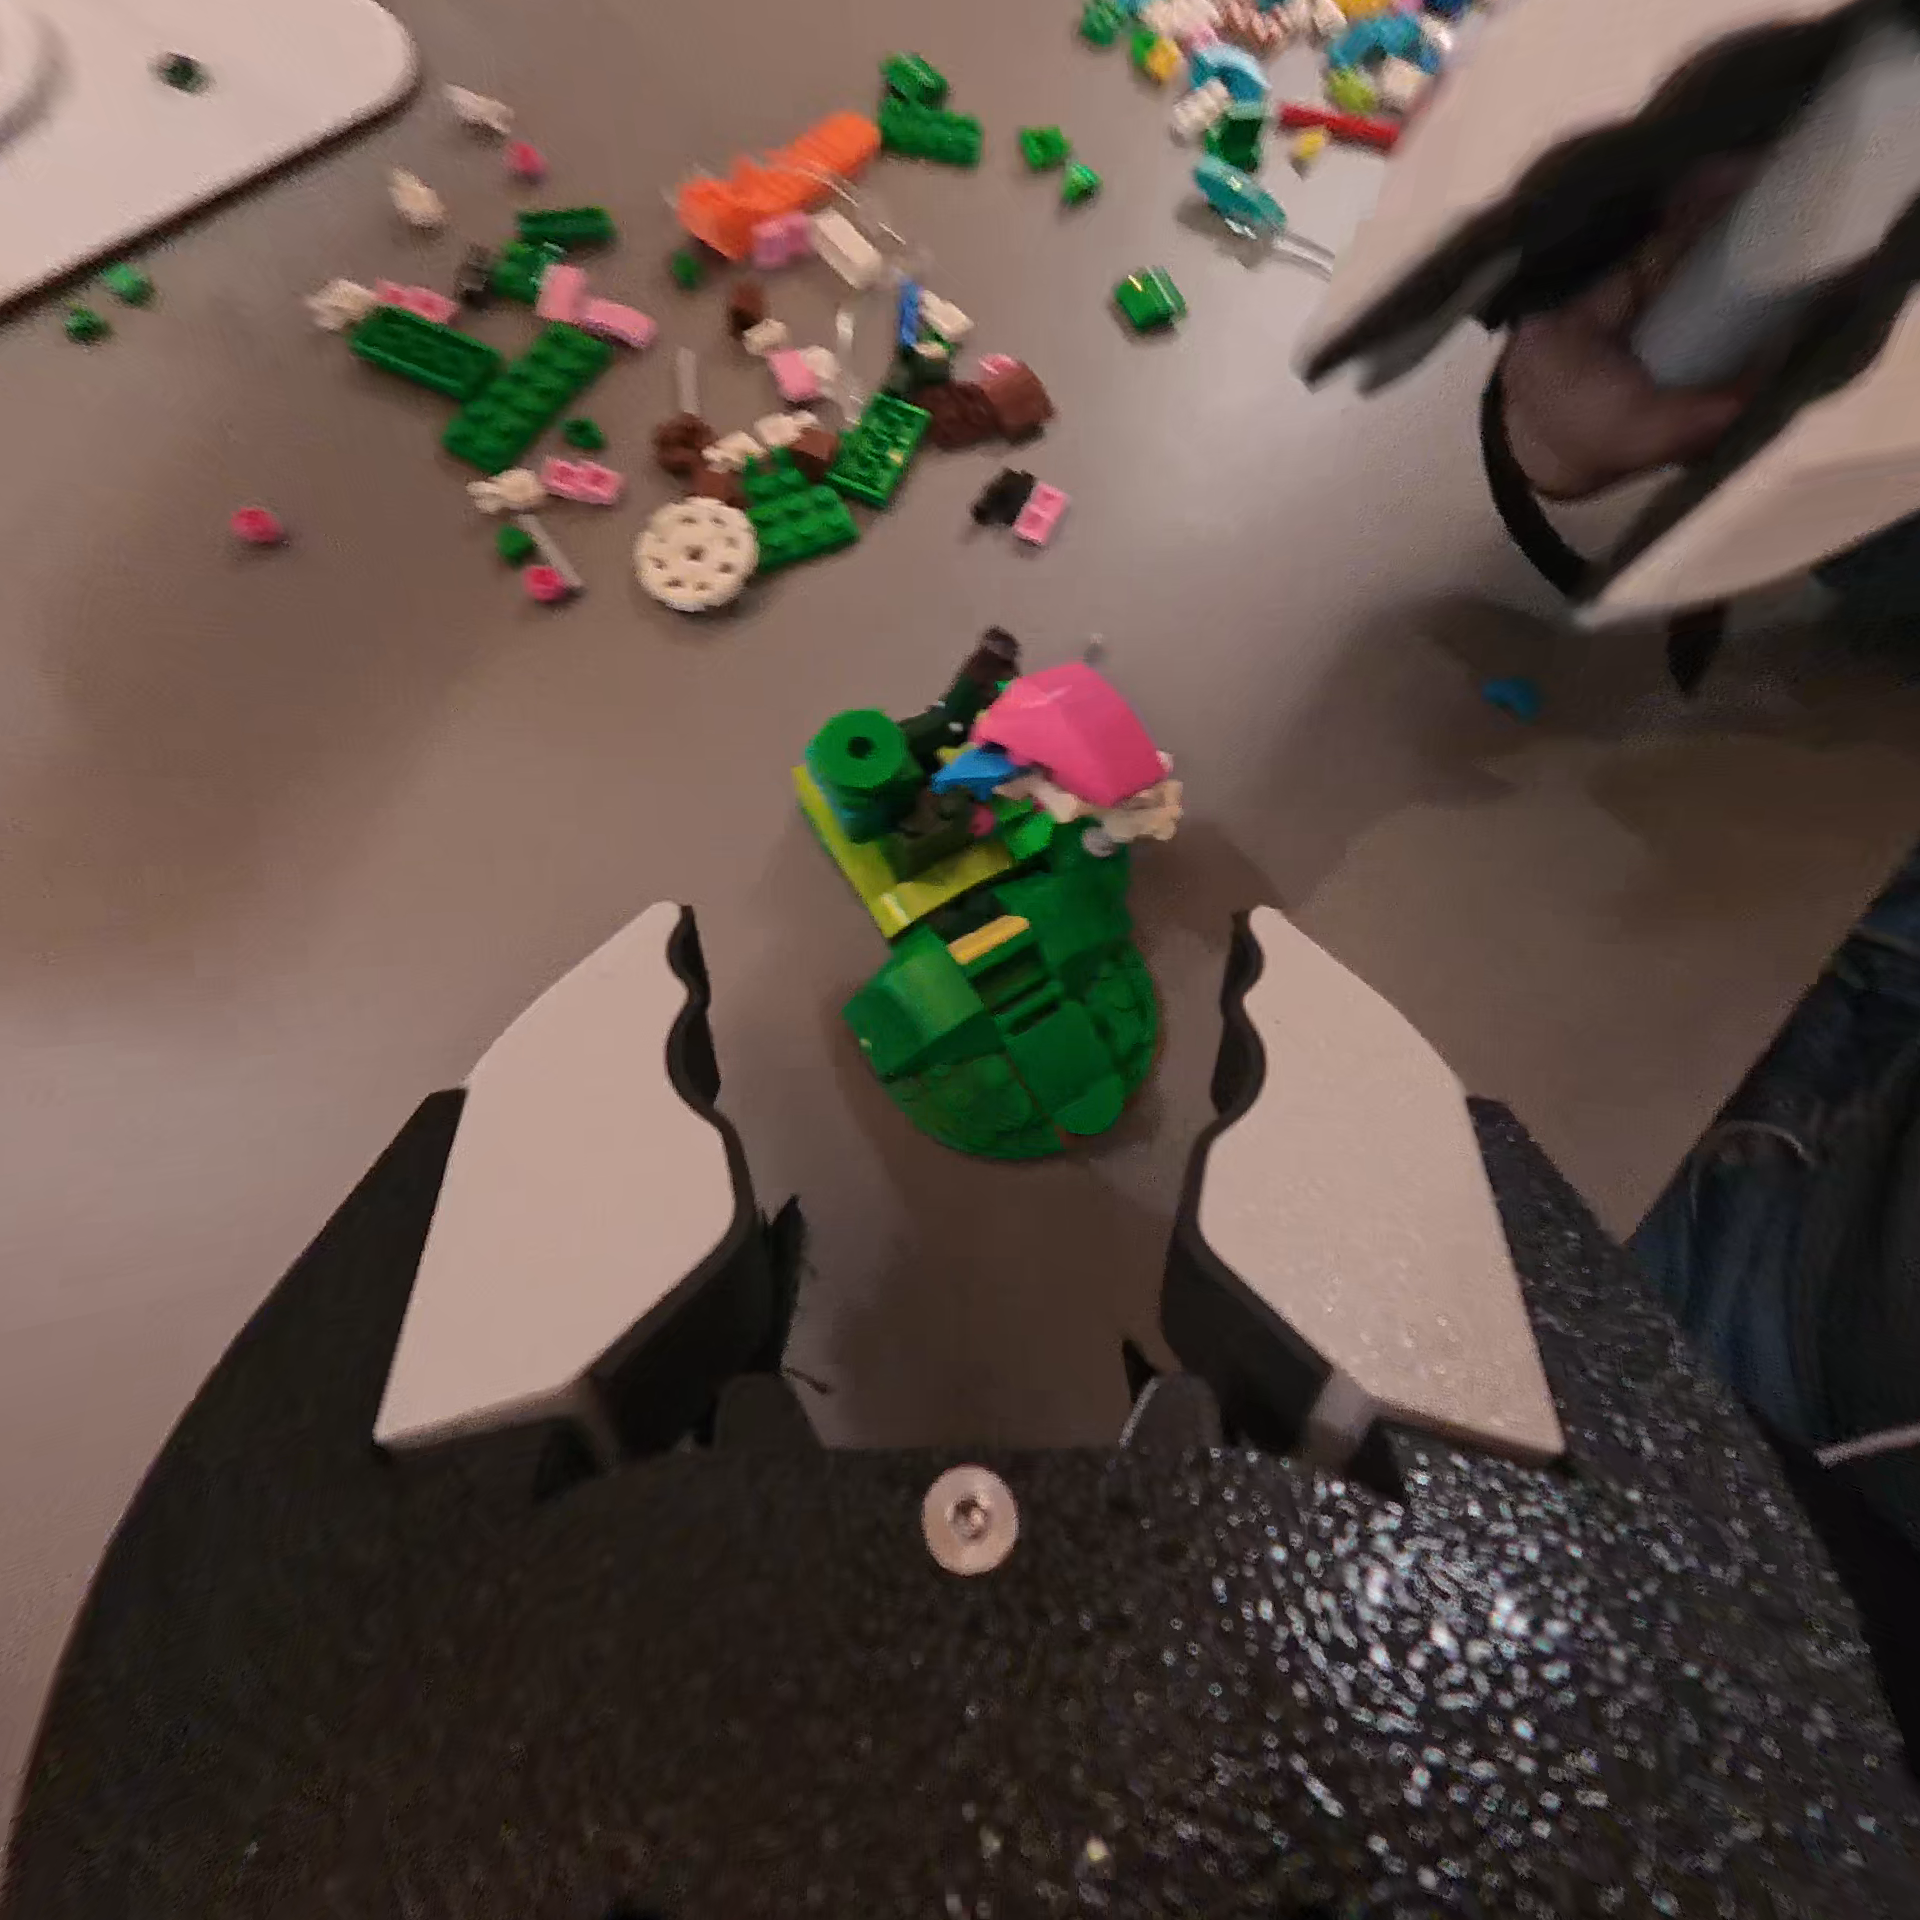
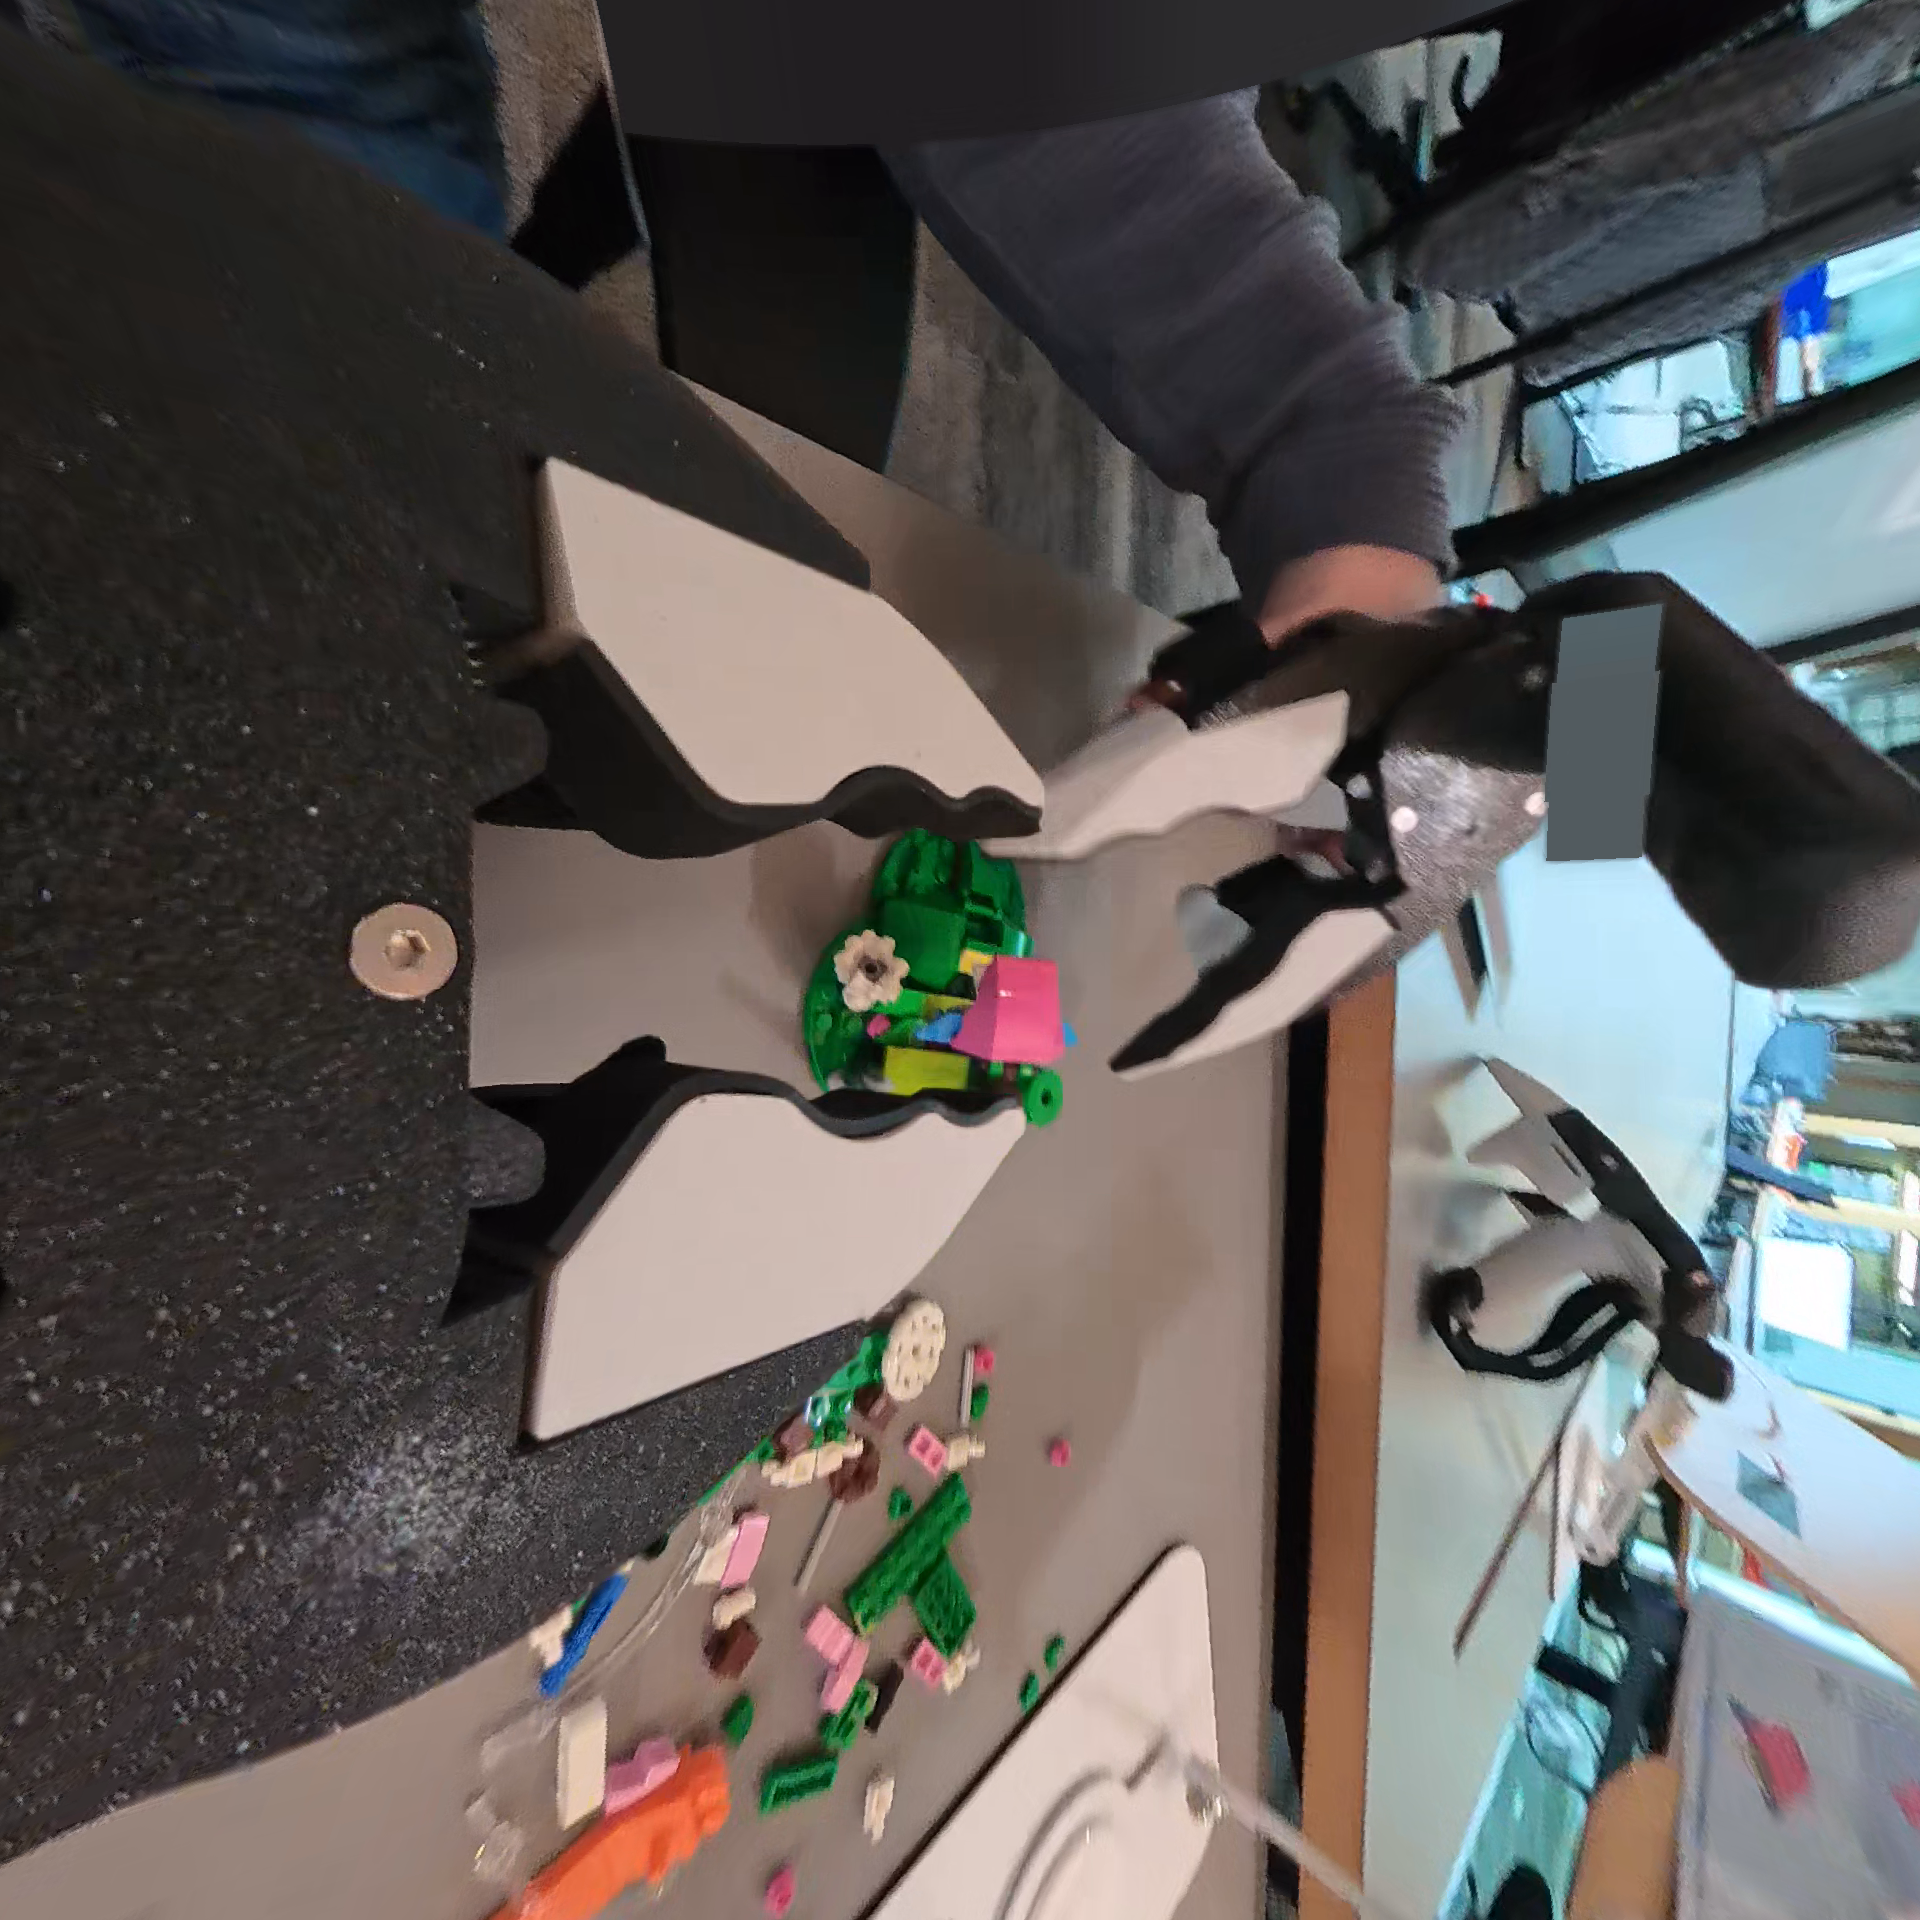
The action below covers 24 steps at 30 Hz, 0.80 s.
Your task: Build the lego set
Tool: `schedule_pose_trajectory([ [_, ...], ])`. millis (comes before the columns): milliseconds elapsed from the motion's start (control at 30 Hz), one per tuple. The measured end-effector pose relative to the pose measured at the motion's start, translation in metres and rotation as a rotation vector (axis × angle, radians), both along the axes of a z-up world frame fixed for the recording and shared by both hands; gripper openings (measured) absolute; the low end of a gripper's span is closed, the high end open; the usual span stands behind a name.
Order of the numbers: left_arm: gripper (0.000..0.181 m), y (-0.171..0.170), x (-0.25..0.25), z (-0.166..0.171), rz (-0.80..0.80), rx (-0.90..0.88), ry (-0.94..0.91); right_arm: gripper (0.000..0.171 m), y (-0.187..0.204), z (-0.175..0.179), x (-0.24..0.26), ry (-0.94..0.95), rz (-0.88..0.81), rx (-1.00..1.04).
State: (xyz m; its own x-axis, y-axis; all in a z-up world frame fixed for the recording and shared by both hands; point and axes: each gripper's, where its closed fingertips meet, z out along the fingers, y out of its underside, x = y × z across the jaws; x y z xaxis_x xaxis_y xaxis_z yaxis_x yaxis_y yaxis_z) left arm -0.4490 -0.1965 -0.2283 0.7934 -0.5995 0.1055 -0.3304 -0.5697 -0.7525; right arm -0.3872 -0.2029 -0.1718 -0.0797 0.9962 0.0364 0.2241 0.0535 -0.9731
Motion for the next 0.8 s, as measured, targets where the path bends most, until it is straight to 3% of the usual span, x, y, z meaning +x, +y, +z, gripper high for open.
schedule_pose_trajectory([
  [33, 0.095, -0.002, 0.006, -0.003, -0.029, -0.017, 0.01, 0.045, 0.004, 0.002, 0.001, 0.015, -0.021, 0.002],
  [200, 0.091, -0.005, 0.015, -0.018, -0.089, -0.071, 0.086, 0.043, 0.017, -0.005, 0.001, -0.007, -0.108, 0.043],
  [567, 0.08, -0.002, -0.003, -0.033, -0.023, -0.115, 0.157, 0.04, 0.024, -0.025, -0.002, -0.103, -0.169, 0.112],
  [800, 0.068, 0.012, -0.048, -0.027, 0.213, -0.061, 0.261, 0.04, 0.023, -0.031, -0.003, -0.124, -0.166, 0.123],
])
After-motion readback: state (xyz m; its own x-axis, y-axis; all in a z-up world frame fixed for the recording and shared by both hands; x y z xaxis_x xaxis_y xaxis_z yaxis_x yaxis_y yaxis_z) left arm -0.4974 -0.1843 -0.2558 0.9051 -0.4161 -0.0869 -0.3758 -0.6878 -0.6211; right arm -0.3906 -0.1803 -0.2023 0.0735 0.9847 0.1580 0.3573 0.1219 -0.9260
